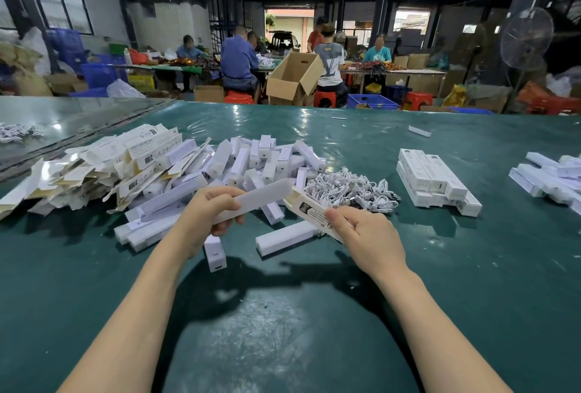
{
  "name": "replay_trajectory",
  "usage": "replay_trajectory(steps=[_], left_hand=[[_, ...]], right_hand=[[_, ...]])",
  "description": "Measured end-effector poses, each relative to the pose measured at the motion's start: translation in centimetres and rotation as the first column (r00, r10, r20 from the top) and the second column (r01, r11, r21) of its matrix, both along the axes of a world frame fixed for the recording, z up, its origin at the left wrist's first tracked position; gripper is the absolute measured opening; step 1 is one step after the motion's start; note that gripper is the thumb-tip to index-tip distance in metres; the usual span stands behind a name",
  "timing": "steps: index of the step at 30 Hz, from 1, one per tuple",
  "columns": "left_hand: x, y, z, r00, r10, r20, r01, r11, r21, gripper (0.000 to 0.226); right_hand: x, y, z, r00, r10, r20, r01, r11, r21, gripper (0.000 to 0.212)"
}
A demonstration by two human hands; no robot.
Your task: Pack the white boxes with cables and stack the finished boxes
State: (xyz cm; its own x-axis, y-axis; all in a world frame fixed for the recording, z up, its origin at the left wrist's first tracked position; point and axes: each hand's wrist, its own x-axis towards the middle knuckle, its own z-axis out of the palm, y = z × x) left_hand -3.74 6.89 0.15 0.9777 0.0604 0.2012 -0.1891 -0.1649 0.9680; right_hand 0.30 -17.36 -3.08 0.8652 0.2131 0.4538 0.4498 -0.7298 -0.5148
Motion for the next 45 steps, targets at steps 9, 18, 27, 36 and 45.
replay_trajectory(steps=[9, 18, 27, 36, 45], left_hand=[[-0.2, 1.0, 0.0, 1.0, 0.014, -0.02, -0.011, 0.992, 0.126, 0.026], [-0.4, 2.2, 0.0, 0.99, 0.136, -0.029, -0.116, 0.923, 0.368, 0.022], [-0.5, 1.8, 0.1, 0.99, 0.125, -0.063, -0.089, 0.91, 0.405, 0.026], [-0.5, 1.1, 0.8, 0.994, 0.095, 0.058, -0.108, 0.947, 0.301, 0.017], [0.2, -1.4, -0.3, 0.992, 0.081, 0.101, -0.103, 0.967, 0.231, 0.035]], right_hand=[[-0.3, 0.1, 0.2, 0.996, 0.051, -0.068, -0.052, 0.998, -0.024, 0.053], [-0.5, 0.3, 0.2, 0.998, 0.021, -0.056, -0.032, 0.981, -0.189, 0.057], [-0.5, 0.2, 0.3, 0.998, 0.027, -0.063, -0.039, 0.979, -0.202, 0.055], [-0.4, -0.1, 0.6, 0.994, 0.084, -0.075, -0.094, 0.986, -0.141, 0.051], [-0.4, 0.1, 0.3, 0.994, 0.08, -0.074, -0.088, 0.989, -0.115, 0.053]])
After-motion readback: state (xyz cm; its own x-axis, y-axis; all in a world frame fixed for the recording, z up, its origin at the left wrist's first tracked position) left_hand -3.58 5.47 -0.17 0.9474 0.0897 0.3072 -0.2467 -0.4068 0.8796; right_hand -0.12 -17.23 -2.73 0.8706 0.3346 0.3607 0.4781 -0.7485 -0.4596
